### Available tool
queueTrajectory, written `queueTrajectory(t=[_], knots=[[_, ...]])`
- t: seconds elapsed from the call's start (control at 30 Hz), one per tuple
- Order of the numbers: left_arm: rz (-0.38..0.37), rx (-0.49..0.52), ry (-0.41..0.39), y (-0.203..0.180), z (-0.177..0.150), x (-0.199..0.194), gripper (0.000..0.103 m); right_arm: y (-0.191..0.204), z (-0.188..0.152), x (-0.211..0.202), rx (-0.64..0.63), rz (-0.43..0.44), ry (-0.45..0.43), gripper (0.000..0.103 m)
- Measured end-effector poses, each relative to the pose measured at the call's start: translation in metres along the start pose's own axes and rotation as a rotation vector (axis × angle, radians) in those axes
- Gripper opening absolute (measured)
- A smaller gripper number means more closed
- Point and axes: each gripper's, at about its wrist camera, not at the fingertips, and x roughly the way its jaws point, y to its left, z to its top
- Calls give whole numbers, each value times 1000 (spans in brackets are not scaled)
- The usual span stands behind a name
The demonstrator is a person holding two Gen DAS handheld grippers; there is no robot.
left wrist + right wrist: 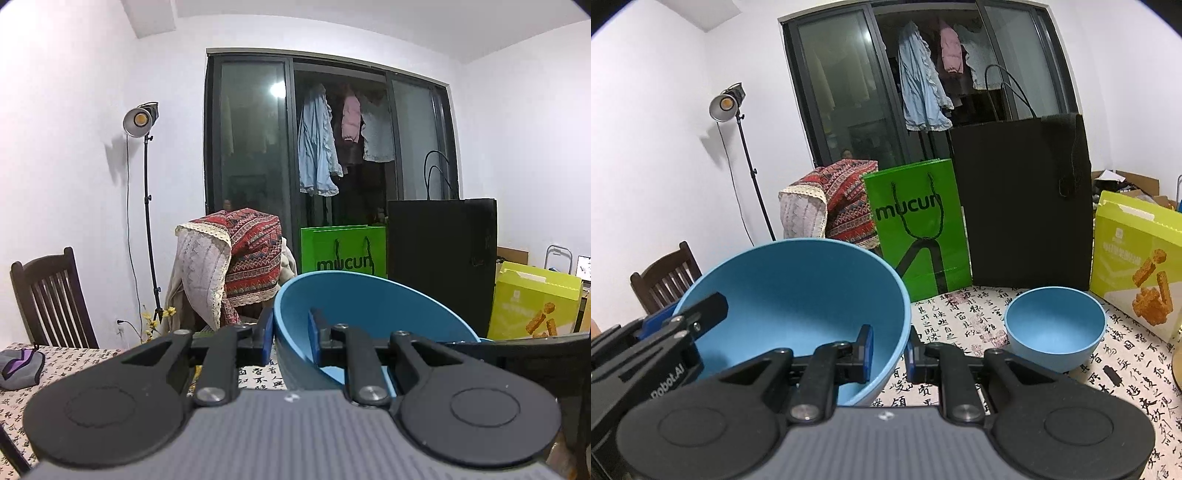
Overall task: Organize plates and bowls
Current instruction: 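Carry the bowl with both grippers away from the bags toward the suitcase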
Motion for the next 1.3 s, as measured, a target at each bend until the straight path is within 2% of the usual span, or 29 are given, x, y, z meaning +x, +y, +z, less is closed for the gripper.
queueTrajectory(t=[0.5, 1.3], knots=[[24, -14, 6, 16, -3, -39, 19, 23, -23, -39, -11, 28, -2, 17], [77, -70, 11, 51, -25, -104, 20, 58, -55, -85, -36, 90, -8, 17]])
